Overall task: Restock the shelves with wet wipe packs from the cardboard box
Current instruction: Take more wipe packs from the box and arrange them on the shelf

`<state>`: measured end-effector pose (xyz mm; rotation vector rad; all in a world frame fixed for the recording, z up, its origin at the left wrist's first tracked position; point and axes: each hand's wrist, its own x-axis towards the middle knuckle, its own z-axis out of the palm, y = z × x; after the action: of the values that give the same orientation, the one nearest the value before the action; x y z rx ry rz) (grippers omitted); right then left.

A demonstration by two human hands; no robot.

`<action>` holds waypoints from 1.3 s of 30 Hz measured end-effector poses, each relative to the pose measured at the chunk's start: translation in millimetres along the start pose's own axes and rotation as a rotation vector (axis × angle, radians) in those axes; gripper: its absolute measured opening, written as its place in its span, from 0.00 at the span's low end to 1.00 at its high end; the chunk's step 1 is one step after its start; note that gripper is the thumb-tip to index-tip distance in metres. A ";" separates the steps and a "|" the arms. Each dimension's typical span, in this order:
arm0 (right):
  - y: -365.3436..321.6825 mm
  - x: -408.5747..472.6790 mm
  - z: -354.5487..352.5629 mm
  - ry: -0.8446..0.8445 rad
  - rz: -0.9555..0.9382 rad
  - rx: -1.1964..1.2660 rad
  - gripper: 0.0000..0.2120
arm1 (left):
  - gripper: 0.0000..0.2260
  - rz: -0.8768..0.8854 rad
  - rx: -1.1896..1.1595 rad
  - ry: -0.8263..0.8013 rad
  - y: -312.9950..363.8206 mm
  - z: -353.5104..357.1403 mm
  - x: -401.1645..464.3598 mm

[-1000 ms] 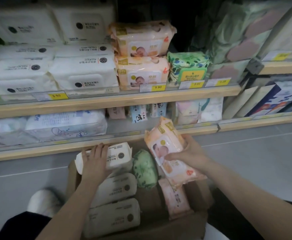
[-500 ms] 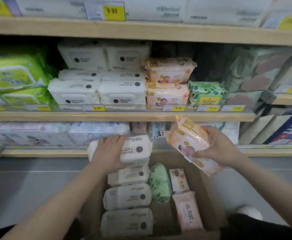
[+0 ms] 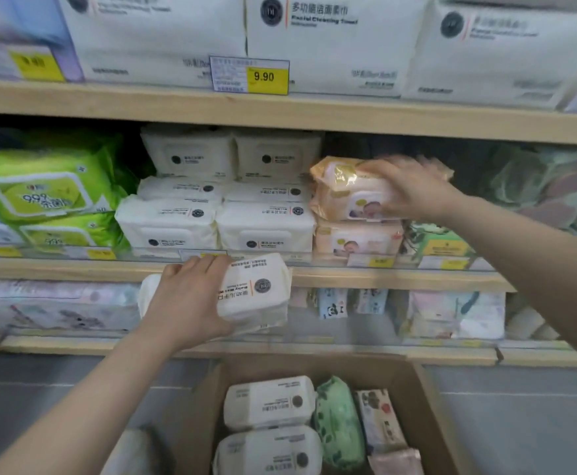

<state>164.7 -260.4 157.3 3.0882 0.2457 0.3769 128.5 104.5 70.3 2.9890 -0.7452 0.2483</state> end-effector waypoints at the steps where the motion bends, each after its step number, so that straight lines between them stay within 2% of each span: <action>1: 6.3 13.1 4.8 -0.057 -0.011 -0.031 0.34 | 0.43 0.003 0.001 0.013 -1.3 1.7 3.7; 4: 22.2 35.7 23.4 -0.211 -0.023 -0.031 0.36 | 0.42 0.003 -0.001 0.005 -2.9 4.6 11.7; 9: 21.7 36.0 29.6 -0.192 0.013 0.001 0.38 | 0.42 0.006 -0.008 -0.056 0.1 9.1 13.1; 13: -4.4 21.0 19.9 -0.083 0.000 -0.030 0.40 | 0.41 0.000 -0.037 -0.093 4.4 7.8 9.4; 16: -50.3 -7.2 15.3 -0.072 -0.125 0.250 0.47 | 0.41 -0.011 -0.076 -0.135 7.6 5.1 5.5; 19: -113.9 -49.7 24.4 -0.360 -0.190 0.571 0.51 | 0.42 -0.006 -0.141 -0.168 12.0 -1.1 1.8; 21: -144.8 -68.6 39.9 -0.420 -0.157 0.746 0.52 | 0.43 -0.019 -0.273 -0.174 14.3 -6.6 -0.7; 25: -168.0 -78.1 43.5 -0.244 0.101 1.096 0.35 | 0.42 -0.021 -0.519 -0.185 11.4 -15.7 -10.3; 28: -169.7 -83.1 37.9 -0.219 0.130 1.179 0.29 | 0.43 -0.009 -0.579 -0.151 8.9 -24.0 -21.0; 31: -172.0 -81.8 27.1 -0.129 0.209 1.254 0.26 | 0.41 -0.110 -0.612 0.072 -2.4 -34.5 -24.9; 33: -174.6 -75.9 21.1 -0.069 0.313 1.384 0.27 | 0.42 -0.309 -0.708 0.281 -13.6 -36.7 -23.5; 34: -176.9 -71.0 18.5 -0.043 0.349 1.416 0.29 | 0.40 -0.423 -0.812 0.330 -19.8 -35.8 -22.4; 36: -184.5 -57.5 14.2 0.026 0.374 1.378 0.30 | 0.31 -0.584 -1.030 0.293 -25.6 -32.3 -17.8; 37: -188.8 -49.5 12.0 0.063 0.363 1.340 0.29 | 0.26 -0.606 -1.108 0.263 -26.1 -29.0 -14.2; 39: -197.7 -29.5 10.7 0.123 0.334 1.289 0.27 | 0.19 -0.587 -1.185 0.323 -30.0 -21.6 -3.5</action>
<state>108.7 -69.9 132.1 4.4040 -0.1054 0.5899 136.5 134.6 90.7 1.8276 0.0803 0.1567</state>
